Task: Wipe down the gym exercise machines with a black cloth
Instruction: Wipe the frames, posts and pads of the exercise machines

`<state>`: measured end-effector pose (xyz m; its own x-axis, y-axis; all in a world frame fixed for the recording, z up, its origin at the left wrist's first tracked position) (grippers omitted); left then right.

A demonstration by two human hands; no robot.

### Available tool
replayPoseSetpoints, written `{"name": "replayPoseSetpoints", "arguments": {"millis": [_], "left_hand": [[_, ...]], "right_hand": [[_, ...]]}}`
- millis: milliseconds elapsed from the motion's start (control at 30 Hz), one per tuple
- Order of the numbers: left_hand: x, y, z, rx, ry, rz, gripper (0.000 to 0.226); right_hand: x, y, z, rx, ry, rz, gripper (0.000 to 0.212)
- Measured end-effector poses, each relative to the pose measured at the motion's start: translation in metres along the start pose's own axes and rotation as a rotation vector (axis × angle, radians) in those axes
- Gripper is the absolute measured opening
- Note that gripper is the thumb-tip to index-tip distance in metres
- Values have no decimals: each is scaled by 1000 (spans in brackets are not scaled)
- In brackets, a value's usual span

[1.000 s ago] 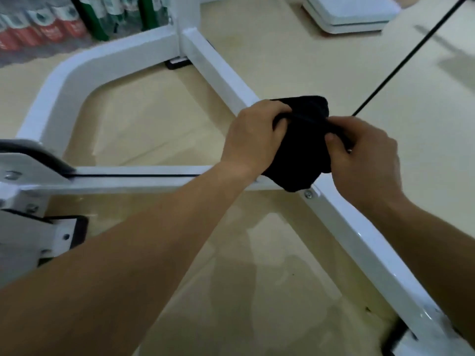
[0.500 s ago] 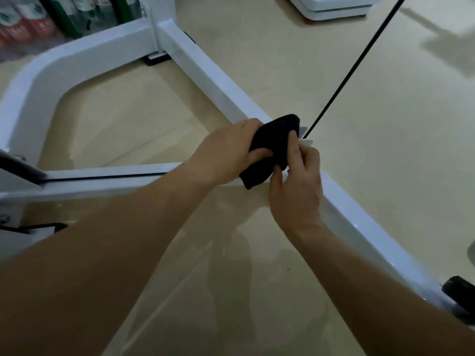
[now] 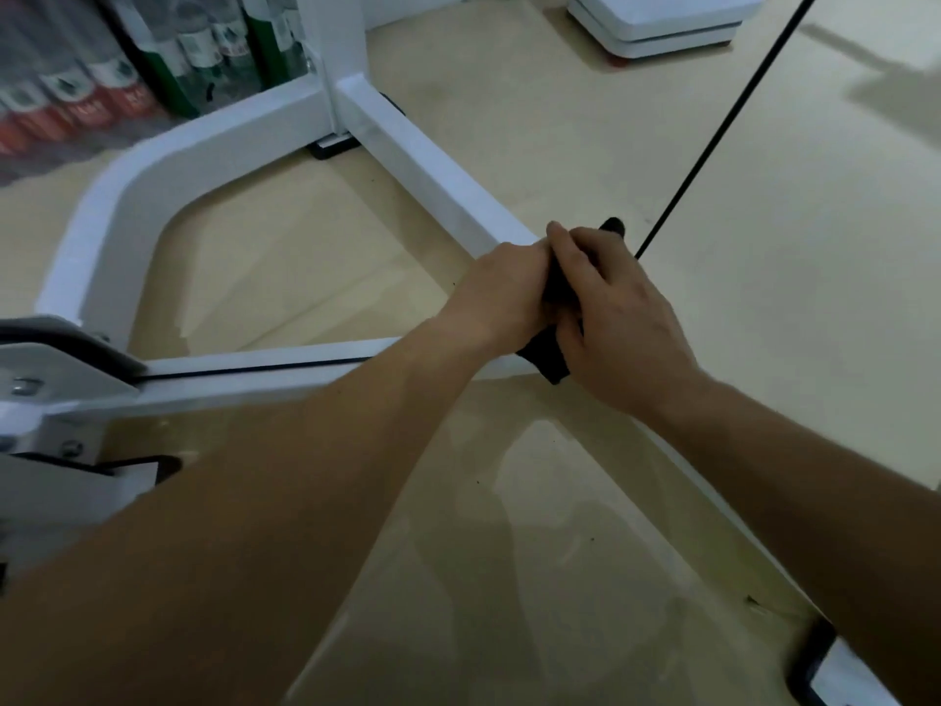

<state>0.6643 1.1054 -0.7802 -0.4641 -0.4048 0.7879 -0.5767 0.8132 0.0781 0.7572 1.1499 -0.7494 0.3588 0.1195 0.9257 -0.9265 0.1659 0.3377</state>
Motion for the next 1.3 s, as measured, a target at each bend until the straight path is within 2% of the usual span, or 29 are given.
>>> {"name": "replayPoseSetpoints", "arguments": {"millis": [133, 233, 333, 400, 500, 600, 700, 833, 1000, 1100, 1233, 1300], "left_hand": [[9, -21, 27, 38, -126, 35, 34], [15, -29, 33, 50, -205, 22, 38], [12, -23, 33, 81, -178, -3, 32], [9, -14, 25, 65, -87, 9, 29], [1, 4, 2, -31, 73, 40, 36], [-8, 15, -9, -47, 115, 66, 38], [-6, 6, 1, -41, 86, 28, 37], [3, -13, 25, 65, -36, -1, 40], [3, -29, 34, 159, -269, -83, 46], [0, -36, 35, 169, -298, -128, 47], [8, -45, 36, 161, -309, -180, 44], [18, -52, 42, 166, -297, -229, 40]], "right_hand": [[-16, 1, -17, -21, -9, 227, 68], [-23, 5, -15, 1, -68, 233, 68], [-31, 14, -8, 47, -160, 220, 70], [-25, 12, -10, 24, -200, 170, 62], [-8, -5, -20, -43, -174, 56, 62], [-5, -9, -28, -75, -201, 2, 61], [-11, -1, -20, -76, -191, 37, 60], [-26, 6, -4, -24, -202, 45, 51], [-26, 6, -6, 29, -110, 1, 60], [-25, 5, -9, 37, -58, -4, 52], [-19, 4, -17, -8, 123, 26, 65], [-13, 3, -12, -8, 151, -31, 59]]}}
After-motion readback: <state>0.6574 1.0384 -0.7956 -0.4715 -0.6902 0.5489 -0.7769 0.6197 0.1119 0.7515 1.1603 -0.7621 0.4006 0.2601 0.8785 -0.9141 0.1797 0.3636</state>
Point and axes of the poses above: each hand's wrist, its own y-axis towards the middle knuckle, its own x-axis out of the back of the hand, z = x × y, the point moved 7 cm from there along y, towards the middle knuckle, and after that the axes turned 6 degrees about -y, right-handed, at the moved point
